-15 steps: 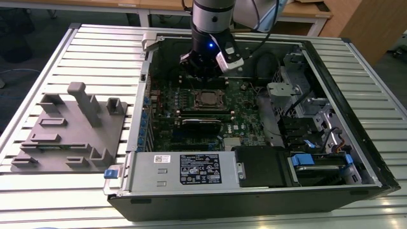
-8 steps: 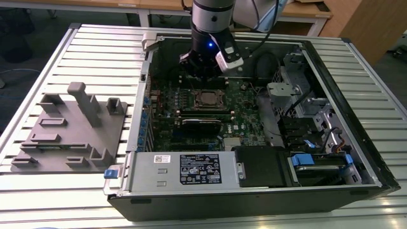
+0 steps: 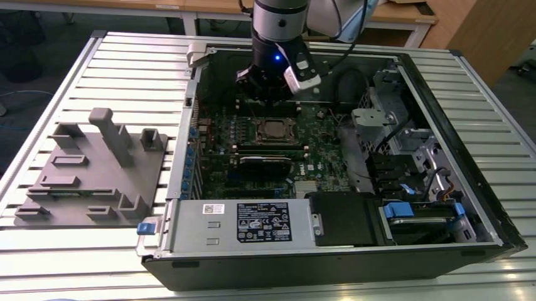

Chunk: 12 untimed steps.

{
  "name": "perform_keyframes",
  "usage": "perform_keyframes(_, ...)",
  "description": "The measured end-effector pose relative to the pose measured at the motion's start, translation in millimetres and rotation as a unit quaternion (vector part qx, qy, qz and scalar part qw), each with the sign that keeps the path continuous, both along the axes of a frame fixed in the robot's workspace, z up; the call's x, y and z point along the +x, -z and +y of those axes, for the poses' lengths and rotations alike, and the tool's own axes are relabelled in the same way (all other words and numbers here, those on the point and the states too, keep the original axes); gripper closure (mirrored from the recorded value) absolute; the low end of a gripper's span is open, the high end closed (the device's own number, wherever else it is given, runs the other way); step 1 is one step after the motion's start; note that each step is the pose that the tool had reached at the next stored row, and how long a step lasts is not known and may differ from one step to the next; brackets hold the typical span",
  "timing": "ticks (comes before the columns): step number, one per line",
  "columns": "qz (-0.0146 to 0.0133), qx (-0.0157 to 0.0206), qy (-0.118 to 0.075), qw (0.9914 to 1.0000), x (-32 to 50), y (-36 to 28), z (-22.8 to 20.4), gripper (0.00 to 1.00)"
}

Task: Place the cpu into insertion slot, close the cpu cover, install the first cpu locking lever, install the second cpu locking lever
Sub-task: 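Install the first cpu locking lever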

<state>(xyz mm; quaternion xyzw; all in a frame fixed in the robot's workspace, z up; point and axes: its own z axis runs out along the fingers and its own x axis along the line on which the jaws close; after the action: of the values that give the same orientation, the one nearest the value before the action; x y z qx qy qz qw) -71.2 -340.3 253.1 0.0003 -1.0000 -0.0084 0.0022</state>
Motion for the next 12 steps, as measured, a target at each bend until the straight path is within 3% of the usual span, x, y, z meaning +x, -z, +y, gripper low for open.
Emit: perform_keyframes(12,-0.0011,0.0000,0.000,1.00000,-14.0,0.1,0.0,0.89)
